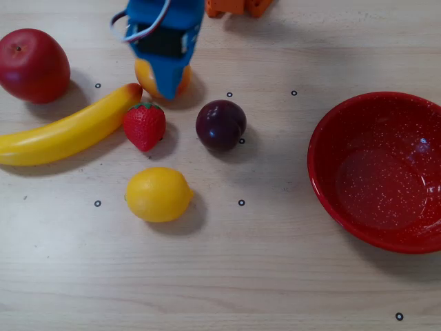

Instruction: Put the lemon in the red bowl.

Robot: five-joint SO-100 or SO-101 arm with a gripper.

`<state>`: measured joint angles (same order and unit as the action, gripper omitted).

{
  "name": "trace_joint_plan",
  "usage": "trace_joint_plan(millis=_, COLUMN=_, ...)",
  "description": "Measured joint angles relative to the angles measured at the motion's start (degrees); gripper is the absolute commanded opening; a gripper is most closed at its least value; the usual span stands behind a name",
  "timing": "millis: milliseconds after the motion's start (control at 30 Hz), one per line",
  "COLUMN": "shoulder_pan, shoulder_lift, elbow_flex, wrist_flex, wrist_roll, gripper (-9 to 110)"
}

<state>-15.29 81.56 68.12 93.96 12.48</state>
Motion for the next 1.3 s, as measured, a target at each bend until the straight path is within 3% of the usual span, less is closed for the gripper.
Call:
trace_joint_plan(millis=133, shoulder_pan=-1.2, shoulder_lift=-5.4, elbow_flex=-5.5, wrist_flex=1.5, wrist_roll=0.1, gripper=18)
trace_joint_plan(millis=300, shoulder_pan=-2.0, shoulder_lift=-10.8, elbow_flex=-9.5, wrist_flex=3.6, wrist_roll=1.0, gripper=38)
trace_joint_plan(millis=567, shoulder_pan=-1.8, shoulder_lift=-15.9, elbow_flex=-10.9, wrist_flex=-0.8, wrist_roll=1.8, gripper=53)
trace_joint_plan(millis=800, shoulder_pan=-1.8, shoulder_lift=-22.2, elbow_flex=-13.4, wrist_flex=-5.8, wrist_roll=2.4, gripper=57)
trace_joint_plan(millis=1300, shoulder_pan=-1.8, shoulder_lift=-35.0, elbow_flex=-25.1, wrist_flex=-3.3, wrist_roll=2.5, gripper=67)
